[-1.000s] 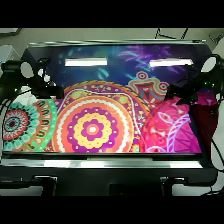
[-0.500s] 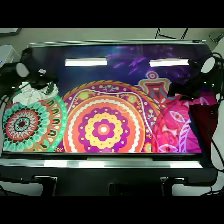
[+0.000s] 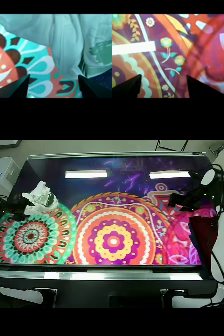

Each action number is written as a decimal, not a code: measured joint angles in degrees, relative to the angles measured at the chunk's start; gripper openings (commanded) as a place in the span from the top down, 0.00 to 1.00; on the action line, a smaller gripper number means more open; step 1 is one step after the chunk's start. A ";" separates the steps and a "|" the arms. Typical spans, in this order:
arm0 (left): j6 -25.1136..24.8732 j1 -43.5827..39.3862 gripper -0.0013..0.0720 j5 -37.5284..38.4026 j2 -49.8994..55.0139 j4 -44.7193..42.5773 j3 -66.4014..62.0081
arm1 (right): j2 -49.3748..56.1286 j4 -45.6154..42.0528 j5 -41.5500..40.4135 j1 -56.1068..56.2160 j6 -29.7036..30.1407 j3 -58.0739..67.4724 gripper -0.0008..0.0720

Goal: Fold the clothes and pants, and hang the long-sleeved shirts on hangers.

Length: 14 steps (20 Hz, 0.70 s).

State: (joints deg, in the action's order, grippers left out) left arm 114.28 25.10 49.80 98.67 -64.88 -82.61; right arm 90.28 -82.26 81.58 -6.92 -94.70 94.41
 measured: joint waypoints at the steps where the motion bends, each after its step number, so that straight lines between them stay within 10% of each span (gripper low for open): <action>1: -1.86 -0.15 0.01 -3.04 0.85 3.08 0.92 | 0.00 0.11 0.02 0.00 0.00 0.00 0.12; 4: -8.63 -2.19 0.16 -11.56 3.43 11.67 2.56 | 0.00 0.70 0.20 0.00 -0.04 0.00 0.12; 6: -11.21 -3.78 0.92 -15.85 4.85 14.93 3.06 | 0.00 2.14 1.33 0.00 -0.50 0.00 0.12; 14: -22.47 -10.54 0.95 -16.37 -4.92 18.91 2.21 | -0.98 7.48 6.51 0.00 1.55 0.76 0.12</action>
State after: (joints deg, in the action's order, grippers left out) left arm 91.81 14.57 33.43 93.76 -45.98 -80.40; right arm 89.30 -74.78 88.09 -6.92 -93.14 95.18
